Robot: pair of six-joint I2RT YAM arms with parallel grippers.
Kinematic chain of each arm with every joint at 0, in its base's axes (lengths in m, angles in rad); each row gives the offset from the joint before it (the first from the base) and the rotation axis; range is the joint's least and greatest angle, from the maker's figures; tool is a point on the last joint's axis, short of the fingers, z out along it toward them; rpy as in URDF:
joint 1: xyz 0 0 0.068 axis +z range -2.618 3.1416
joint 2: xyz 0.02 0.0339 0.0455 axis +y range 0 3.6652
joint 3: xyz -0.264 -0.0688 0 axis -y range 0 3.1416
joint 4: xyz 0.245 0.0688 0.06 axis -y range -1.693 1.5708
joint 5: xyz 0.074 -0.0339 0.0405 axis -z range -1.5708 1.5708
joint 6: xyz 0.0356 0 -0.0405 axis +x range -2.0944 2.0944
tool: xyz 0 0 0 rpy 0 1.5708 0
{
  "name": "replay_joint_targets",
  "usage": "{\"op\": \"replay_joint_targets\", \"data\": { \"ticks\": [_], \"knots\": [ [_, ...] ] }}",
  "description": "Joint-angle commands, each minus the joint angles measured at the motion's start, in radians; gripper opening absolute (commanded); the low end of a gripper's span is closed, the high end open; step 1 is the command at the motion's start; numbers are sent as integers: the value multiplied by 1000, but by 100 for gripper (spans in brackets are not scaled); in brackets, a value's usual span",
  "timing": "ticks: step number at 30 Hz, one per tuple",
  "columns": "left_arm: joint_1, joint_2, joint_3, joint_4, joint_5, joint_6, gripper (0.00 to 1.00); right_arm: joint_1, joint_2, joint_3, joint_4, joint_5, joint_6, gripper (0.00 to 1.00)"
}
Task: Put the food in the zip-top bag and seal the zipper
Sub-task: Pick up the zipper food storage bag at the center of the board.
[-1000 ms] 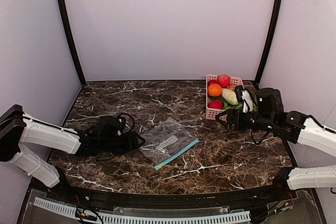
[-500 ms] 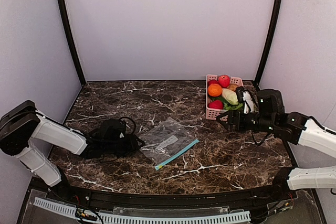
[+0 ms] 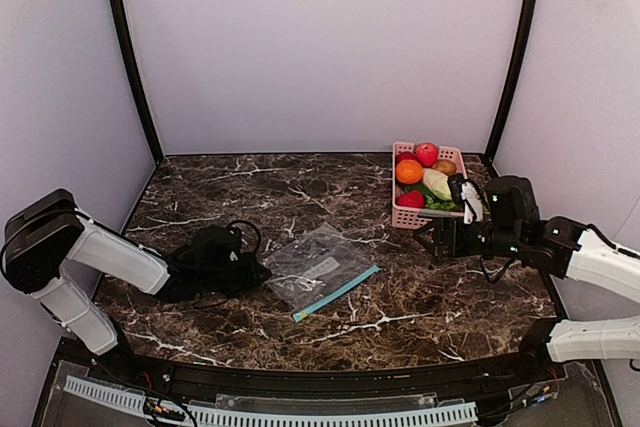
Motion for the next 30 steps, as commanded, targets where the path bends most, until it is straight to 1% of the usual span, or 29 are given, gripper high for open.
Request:
{"op": "replay_joint_targets", "data": {
  "ticks": [1,4,5,7,9,15,18,22,26,28,30],
  "knots": [
    [3,-118,5,-16,36,91,1,6,-14,-14,-12,-15,4,82],
    [3,-204,11,-15,113,179,1,5,-12,-6,-8,-46,1,82],
    [3,-237,16,-44,148,207,1,5,-8,-3,-2,-62,-2,83],
    [2,-289,29,-98,168,213,1,7,-4,0,20,-106,-7,90],
    [1,-341,29,-145,159,183,1,9,-1,-8,58,-154,-18,93],
    [-5,-459,38,-225,123,131,1,28,11,-15,120,-190,13,92],
    [-10,-499,36,-236,106,103,1,32,30,-30,162,-197,72,92],
    [-11,-555,41,-238,102,97,1,32,47,-102,305,-249,176,94],
    [-9,-594,147,-403,88,164,1,47,72,-144,400,-289,257,93],
    [-9,-627,164,-427,74,165,1,65,92,-145,423,-297,284,93],
    [-9,-671,147,-411,44,134,1,88,115,-138,441,-295,308,92]
  ]
}}
